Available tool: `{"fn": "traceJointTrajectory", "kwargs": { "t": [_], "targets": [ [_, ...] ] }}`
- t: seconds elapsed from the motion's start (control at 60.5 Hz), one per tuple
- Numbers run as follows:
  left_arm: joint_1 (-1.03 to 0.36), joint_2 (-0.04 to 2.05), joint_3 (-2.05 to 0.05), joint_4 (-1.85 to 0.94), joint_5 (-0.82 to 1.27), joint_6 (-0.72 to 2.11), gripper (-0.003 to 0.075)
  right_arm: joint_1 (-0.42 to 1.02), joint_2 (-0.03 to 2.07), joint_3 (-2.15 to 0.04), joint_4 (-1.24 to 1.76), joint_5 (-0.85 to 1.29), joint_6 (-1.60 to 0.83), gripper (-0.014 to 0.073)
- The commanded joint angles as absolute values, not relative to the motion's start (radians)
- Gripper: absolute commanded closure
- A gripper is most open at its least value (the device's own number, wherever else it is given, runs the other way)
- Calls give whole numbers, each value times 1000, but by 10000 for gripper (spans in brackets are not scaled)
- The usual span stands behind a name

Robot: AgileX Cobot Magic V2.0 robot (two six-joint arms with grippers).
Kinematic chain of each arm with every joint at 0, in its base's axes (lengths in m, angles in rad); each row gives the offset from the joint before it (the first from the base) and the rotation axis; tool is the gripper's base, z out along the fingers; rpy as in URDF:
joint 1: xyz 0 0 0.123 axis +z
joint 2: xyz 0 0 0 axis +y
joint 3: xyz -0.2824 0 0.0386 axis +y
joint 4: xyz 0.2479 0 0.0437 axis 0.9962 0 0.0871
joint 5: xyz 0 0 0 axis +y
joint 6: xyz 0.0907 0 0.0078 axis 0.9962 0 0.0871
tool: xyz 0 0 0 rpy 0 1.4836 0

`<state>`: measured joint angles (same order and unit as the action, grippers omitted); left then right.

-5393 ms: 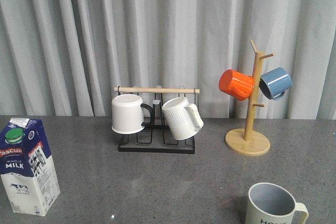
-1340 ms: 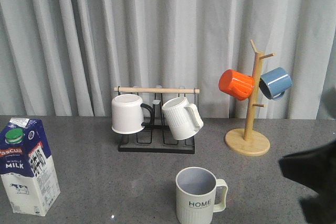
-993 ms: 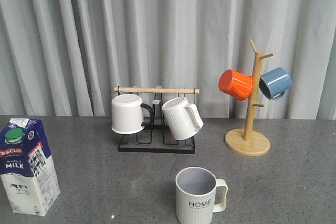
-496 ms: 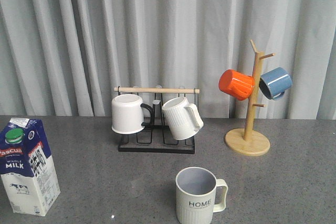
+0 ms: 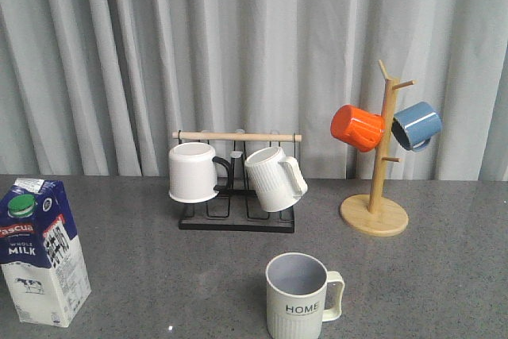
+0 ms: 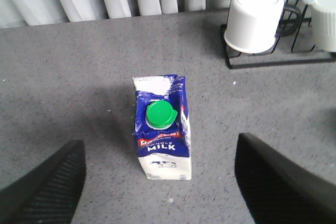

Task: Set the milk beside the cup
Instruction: 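Move the left gripper above the milk carton's green cap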

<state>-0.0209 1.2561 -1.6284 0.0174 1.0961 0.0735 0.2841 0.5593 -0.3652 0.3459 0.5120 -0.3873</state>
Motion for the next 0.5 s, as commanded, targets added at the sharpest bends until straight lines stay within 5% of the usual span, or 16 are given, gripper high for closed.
{"fn": "traceJointTrajectory", "kwargs": {
  "t": [0.0,0.48],
  "targets": [
    [-22,1270,-1678,0,1054,89,170,282,559,-394,362,460,-391,599],
    [-22,1562,-1965,16,1239,78,179,282,559,-394,363,470,-391,599]
  ]
}}
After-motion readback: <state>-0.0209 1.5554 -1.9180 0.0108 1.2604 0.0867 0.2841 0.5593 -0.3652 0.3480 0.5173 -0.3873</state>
